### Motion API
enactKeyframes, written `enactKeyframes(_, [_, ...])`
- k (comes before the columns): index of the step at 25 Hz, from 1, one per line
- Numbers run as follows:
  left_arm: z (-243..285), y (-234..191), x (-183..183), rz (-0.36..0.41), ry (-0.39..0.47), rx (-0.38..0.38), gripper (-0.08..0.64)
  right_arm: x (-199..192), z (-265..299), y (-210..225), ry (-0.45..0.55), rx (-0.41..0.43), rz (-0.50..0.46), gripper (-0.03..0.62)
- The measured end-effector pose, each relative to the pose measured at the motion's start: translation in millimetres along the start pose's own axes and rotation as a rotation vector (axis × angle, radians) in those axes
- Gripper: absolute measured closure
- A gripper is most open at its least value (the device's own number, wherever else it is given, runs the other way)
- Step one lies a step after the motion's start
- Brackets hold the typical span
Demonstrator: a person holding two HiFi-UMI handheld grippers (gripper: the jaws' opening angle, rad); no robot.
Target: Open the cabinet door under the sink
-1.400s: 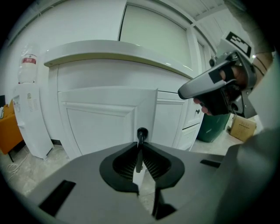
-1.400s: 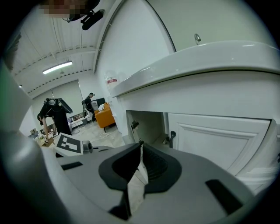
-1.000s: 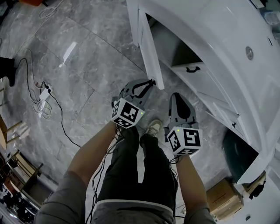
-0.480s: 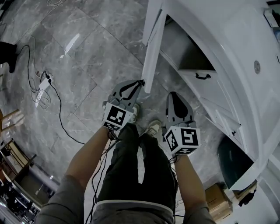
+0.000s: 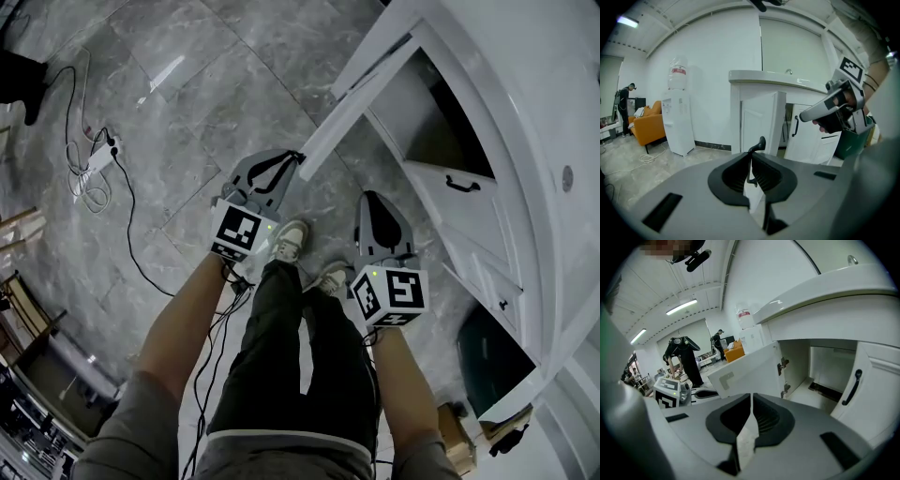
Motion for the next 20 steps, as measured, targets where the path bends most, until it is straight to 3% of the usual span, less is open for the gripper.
enactKeyframes(5, [-2, -35, -9, -0.006, -0.018, 0.049, 0.529, 1, 18, -16, -0.018, 0.026, -0.037, 0.555])
enactKeyframes(9, [-2, -48, -12, -0.01, -0.027, 0.06, 0.531, 3, 30, -17, -0.021, 0.034, -0.01, 0.555])
enactKeyframes(13, [-4, -60, -21, -0.082, -0.049, 0.107, 0.529, 6, 37, -21, -0.031, 0.049, -0.027, 0.555])
enactKeyframes(20, [-12, -58, -51, -0.117, -0.137, 0.085, 0.529, 15, 39, -14, -0.037, 0.045, -0.03, 0.555])
Point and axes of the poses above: the fingertips, and each gripper's own axes: z forward along the fingers, y to its right, x out of its top, the point moved 3 cm from there along -z, backward along the fingers, and after that the axes turned 14 degrees about z, right-handed, at the moved point
